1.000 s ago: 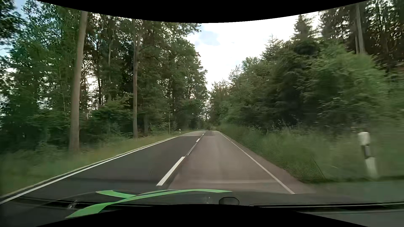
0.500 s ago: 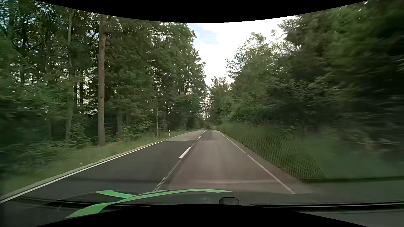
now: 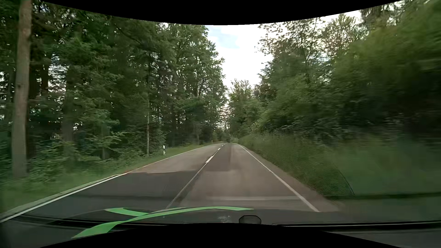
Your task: Follow the waypoints while adhering to traffic rules and regulations
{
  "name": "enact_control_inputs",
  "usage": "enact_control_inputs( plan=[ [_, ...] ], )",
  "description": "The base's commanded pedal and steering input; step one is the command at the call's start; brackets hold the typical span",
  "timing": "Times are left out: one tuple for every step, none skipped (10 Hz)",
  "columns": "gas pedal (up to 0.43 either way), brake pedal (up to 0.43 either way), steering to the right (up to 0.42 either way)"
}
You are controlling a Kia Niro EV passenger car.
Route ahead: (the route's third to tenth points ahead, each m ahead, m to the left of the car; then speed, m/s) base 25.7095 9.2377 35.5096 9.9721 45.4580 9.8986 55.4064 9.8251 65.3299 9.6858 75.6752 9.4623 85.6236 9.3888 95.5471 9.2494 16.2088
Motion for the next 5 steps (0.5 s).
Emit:
enact_control_inputs(
  plan=[
    [0.189, 0.0, -0.008],
    [0.189, 0.0, -0.008],
    [0.189, 0.0, -0.008],
    [0.189, 0.0, -0.008],
    [0.189, 0.0, -0.008]
  ],
)
